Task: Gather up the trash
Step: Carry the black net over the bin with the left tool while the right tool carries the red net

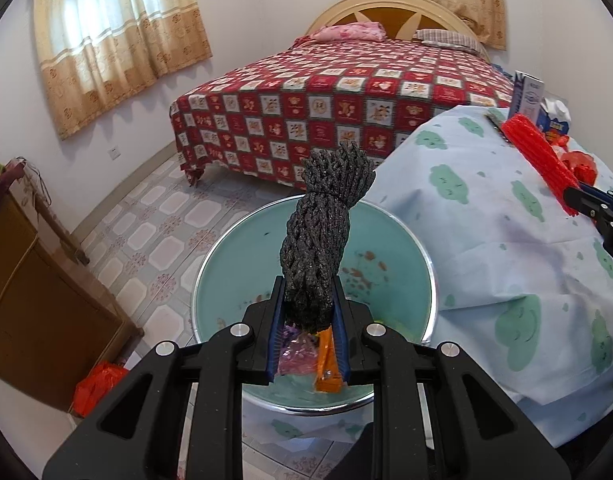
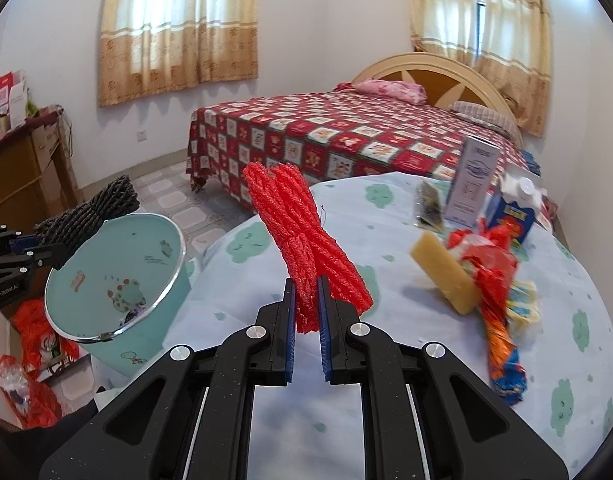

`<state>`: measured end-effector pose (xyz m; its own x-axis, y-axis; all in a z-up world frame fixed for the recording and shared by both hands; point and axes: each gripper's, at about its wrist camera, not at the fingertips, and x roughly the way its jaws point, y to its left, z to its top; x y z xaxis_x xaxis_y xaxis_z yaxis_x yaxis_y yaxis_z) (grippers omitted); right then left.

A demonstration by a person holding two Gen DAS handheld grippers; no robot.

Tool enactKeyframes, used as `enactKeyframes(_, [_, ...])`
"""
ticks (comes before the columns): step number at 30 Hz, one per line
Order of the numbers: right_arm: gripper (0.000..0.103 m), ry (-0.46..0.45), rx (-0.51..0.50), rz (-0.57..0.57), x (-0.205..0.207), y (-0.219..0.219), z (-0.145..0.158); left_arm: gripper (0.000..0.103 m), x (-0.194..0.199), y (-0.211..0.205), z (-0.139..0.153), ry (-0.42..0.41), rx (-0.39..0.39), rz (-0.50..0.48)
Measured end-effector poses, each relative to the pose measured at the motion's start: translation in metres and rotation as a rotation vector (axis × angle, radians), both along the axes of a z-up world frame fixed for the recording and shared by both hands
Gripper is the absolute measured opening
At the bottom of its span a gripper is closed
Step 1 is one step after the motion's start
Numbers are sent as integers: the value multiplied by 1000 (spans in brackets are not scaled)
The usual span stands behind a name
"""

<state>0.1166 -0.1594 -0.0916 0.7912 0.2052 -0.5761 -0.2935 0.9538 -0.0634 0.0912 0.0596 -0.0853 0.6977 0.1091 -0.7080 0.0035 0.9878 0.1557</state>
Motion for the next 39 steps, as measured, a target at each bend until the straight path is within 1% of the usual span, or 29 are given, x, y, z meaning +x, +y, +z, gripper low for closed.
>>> enactKeyframes(15, [11,21,-43,84,13,47,-9,21,-5,38,-3,2,1,63])
enactKeyframes(39, [11,33,-84,176,18,95,-13,22,-6,67,-3,-5,12,123])
